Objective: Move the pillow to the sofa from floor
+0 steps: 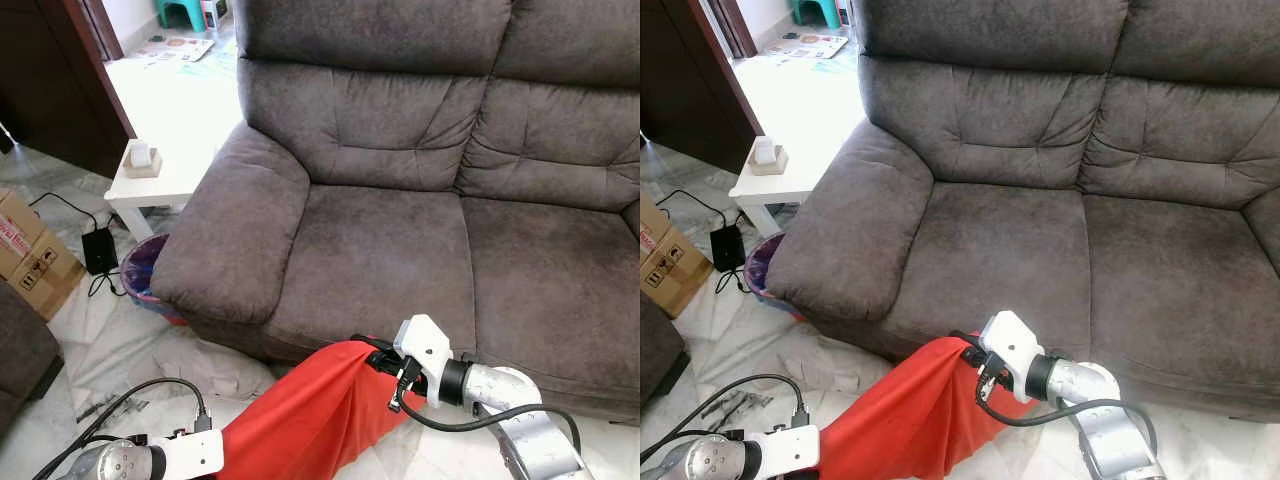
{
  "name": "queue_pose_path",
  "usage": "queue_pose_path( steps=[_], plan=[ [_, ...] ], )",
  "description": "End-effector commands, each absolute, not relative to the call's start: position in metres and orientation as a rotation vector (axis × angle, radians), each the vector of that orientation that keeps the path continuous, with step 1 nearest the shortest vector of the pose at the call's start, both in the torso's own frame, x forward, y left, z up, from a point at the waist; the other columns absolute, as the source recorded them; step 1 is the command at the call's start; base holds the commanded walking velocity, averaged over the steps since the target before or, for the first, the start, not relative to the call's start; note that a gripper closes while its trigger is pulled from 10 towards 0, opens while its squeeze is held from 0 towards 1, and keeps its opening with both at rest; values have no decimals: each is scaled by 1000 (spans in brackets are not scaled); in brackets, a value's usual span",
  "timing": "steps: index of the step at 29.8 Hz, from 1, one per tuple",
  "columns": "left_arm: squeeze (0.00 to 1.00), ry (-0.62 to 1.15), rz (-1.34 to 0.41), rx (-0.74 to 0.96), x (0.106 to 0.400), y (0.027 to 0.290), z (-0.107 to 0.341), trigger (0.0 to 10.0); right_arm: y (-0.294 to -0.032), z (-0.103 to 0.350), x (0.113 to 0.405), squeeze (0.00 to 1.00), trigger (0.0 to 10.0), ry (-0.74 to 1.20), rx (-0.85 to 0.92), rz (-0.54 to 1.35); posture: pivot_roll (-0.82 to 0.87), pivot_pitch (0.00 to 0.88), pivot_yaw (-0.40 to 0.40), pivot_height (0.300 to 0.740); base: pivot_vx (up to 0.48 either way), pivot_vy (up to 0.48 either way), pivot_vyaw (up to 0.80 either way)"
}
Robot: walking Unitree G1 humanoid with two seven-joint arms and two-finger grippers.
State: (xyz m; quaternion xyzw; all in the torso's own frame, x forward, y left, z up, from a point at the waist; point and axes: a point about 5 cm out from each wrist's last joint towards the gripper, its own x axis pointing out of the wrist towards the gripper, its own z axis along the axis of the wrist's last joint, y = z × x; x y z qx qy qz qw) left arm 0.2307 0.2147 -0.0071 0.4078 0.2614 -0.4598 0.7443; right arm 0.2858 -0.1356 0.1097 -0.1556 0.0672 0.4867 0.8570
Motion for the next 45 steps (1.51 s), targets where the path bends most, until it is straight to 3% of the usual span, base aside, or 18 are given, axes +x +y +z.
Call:
queue_pose_path(
  steps=[1,34,36,39,40,41,42,43,45],
  plan=[
    [0,604,-1014,912,224,219,-12,0,-129,132,287,0,10000,18,-314,1036,29,169,4,740,0,0,0],
    [0,527,-990,818,226,211,-3,0,-126,126,282,0,10000,32,-305,1039,43,186,13,740,0,0,0],
    [0,459,-922,762,233,205,5,0,-126,124,281,0,10000,38,-298,1034,45,186,13,740,0,0,0],
    [0,357,-721,835,255,205,19,0,-126,117,278,0,10000,58,-290,1027,45,188,13,740,0,0,0],
    [0,305,-654,775,263,200,27,6784,-128,109,278,0,10000,100,-312,995,45,188,11,740,0,0,0],
    [0,274,-617,723,267,197,33,6784,-129,104,278,0,10000,129,-329,972,45,188,11,740,0,0,0],
    [0,228,-534,603,274,191,42,10000,-131,94,277,0,10000,177,-344,927,42,188,9,740,0,0,0],
    [0,177,-440,476,282,184,52,10000,-134,86,278,0,10000,209,-336,845,43,190,8,740,0,0,0],
    [0,136,-394,405,286,179,59,10000,-136,81,280,0,10000,225,-333,772,43,190,7,740,0,0,0]
  ],
)
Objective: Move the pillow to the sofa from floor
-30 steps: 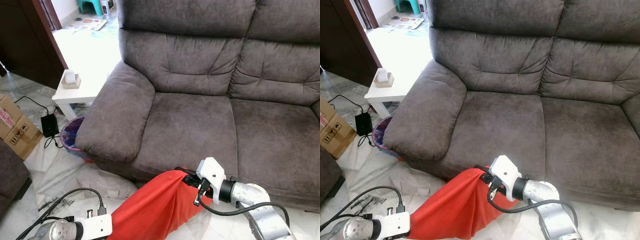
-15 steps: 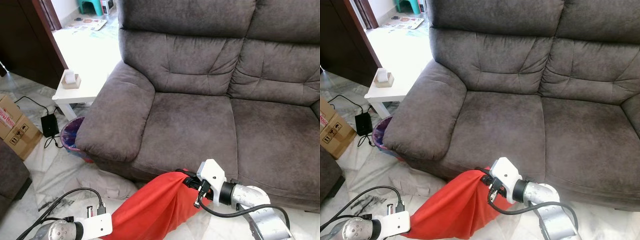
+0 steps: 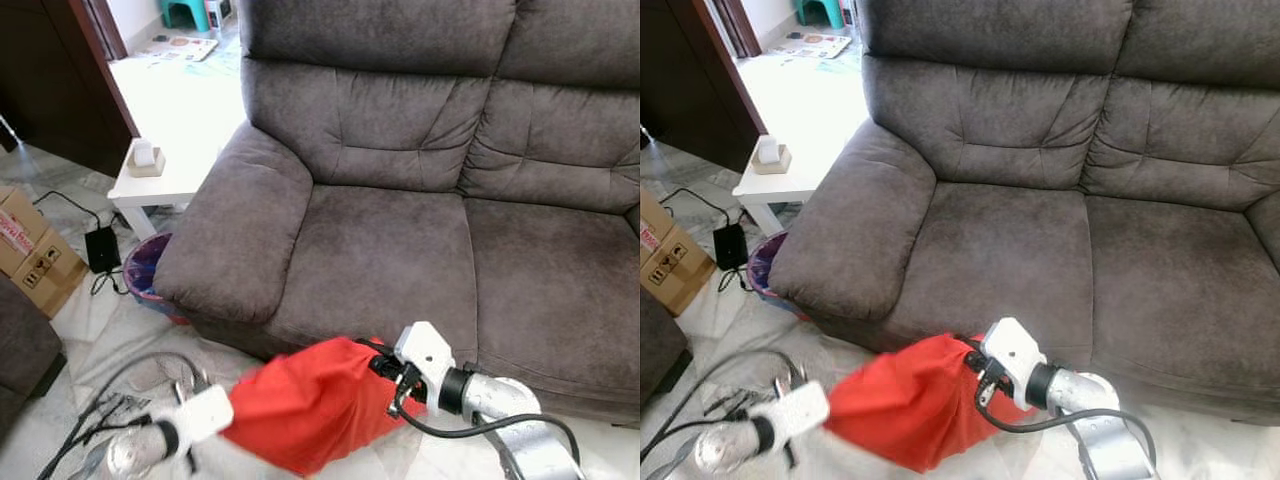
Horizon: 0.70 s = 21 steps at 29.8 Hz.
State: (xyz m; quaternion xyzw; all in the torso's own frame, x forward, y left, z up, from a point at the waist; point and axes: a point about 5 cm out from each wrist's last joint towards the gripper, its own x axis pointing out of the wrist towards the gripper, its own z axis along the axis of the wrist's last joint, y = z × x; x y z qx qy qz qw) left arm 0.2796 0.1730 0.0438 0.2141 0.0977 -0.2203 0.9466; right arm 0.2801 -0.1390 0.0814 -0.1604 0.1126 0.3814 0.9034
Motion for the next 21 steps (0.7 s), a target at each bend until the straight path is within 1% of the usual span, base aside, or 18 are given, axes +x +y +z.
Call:
queue_pose_path(
  steps=[1,3,4,6,7,9,10,12,14,16,18,21],
  plan=[
    [0,63,-274,243,294,174,72,10000,-136,79,280,0,10000,220,-272,667,42,189,6,740,0,0,0],
    [0,14,-196,152,298,171,81,10000,-139,79,281,0,10000,202,-225,574,42,189,3,740,0,0,0],
    [0,1,-179,140,299,170,84,10000,-140,80,281,0,10000,190,-210,544,42,189,3,740,0,0,0],
    [0,-55,-137,124,302,161,92,10000,-145,83,282,0,10000,163,-91,418,44,189,2,740,0,0,0],
    [0,-92,-146,109,302,148,98,10000,-147,85,281,0,10000,143,7,343,43,188,1,740,0,0,0],
    [0,-105,-155,95,301,141,99,10000,-147,86,281,0,10000,124,16,323,33,187,4,740,0,0,0],
    [0,-108,-183,82,299,133,100,10000,-146,89,283,0,10000,93,42,288,30,186,8,740,0,0,0],
    [0,-123,-230,154,297,126,101,10000,-147,92,286,0,10000,70,69,238,30,185,8,740,0,0,0],
    [0,-119,-232,178,296,127,102,10000,-149,94,287,0,10000,53,79,200,42,182,9,740,0,0,0],
    [0,-120,-210,154,296,131,103,10000,-150,95,288,0,10000,48,80,173,42,182,10,740,0,0,0],
    [0,-127,-181,172,296,138,104,10000,-150,94,288,0,10000,48,100,146,45,179,11,740,0,-326,0],
    [0,-129,-159,176,297,142,106,10000,-150,94,288,0,10000,43,101,127,45,178,12,740,0,-412,-488]
  ],
)
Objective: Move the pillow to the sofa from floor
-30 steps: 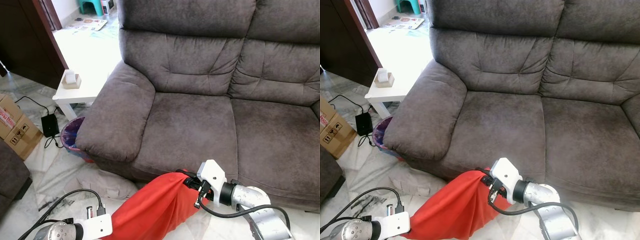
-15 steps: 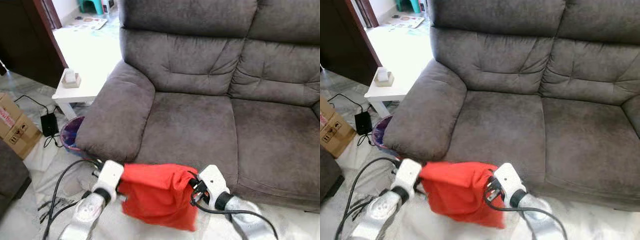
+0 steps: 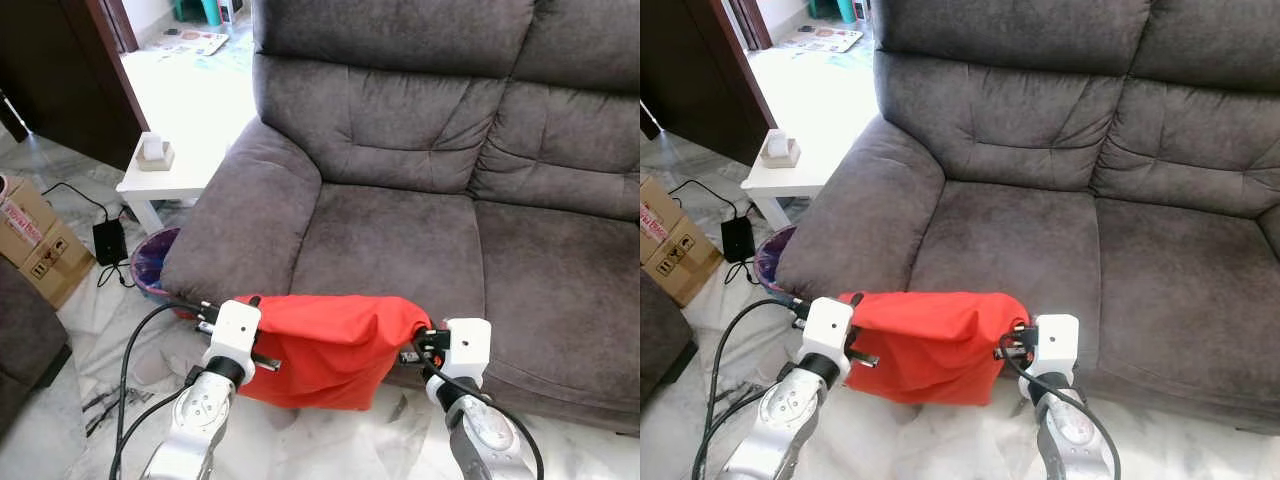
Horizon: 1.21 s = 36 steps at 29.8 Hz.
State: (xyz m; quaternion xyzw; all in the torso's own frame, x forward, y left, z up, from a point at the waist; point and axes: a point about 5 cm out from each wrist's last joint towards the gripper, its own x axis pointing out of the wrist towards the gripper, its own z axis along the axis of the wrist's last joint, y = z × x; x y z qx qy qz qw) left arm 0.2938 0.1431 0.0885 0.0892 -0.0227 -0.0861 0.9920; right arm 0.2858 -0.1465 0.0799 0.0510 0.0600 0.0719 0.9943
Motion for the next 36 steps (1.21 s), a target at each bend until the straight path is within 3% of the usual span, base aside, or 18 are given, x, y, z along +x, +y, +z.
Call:
queue_pose_path(
  steps=[1,8,31,36],
  plan=[
    [0,-129,-157,177,297,142,106,10000,-150,94,288,0,10000,42,101,124,45,178,12,740,0,-412,-488],
    [0,-122,-177,179,297,146,106,10000,-162,91,292,0,10000,34,37,3,37,167,19,740,0,-412,-409],
    [0,-120,-177,187,296,150,106,10000,-156,92,299,0,10000,-8,58,6,46,120,19,740,0,-412,0],
    [0,-121,-170,193,297,153,107,10000,-158,91,299,0,10000,-9,36,-7,46,119,17,740,0,-412,-800]
  ],
)
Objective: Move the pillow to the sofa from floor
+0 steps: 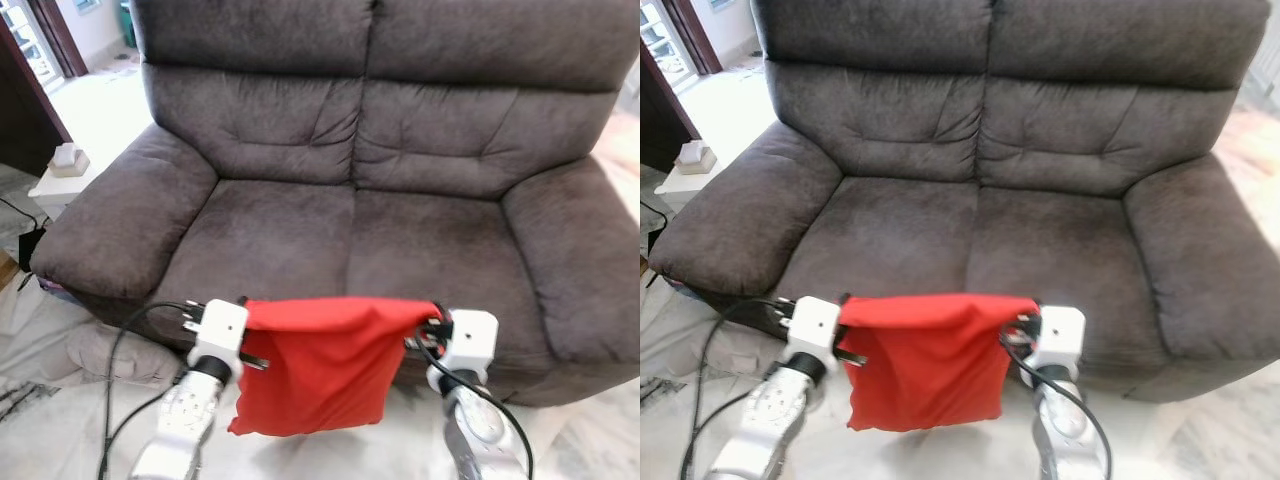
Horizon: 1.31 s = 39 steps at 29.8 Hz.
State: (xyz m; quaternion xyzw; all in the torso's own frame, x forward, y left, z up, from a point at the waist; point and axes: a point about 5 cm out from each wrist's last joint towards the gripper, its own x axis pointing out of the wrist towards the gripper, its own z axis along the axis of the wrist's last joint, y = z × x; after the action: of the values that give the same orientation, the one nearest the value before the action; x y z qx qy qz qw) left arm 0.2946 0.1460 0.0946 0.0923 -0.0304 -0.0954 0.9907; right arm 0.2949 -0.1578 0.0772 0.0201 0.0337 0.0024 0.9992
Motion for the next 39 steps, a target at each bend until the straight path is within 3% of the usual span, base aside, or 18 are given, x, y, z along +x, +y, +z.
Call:
queue_pose_path(
  steps=[1,6,27,39],
  plan=[
    [0,-118,-164,193,297,154,106,10000,-158,92,299,0,10000,-17,37,-8,45,121,16,740,0,-412,-531],
    [0,-105,-153,197,297,156,105,10000,-158,95,301,0,10000,-33,24,6,46,121,13,740,0,-348,-106],
    [0,-126,-110,179,295,161,109,10000,-151,103,307,0,10000,-81,7,64,53,138,7,740,0,0,0],
    [0,-125,-108,186,296,165,112,10000,-146,101,311,0,10000,-64,39,89,62,136,7,740,340,0,-34]
  ],
)
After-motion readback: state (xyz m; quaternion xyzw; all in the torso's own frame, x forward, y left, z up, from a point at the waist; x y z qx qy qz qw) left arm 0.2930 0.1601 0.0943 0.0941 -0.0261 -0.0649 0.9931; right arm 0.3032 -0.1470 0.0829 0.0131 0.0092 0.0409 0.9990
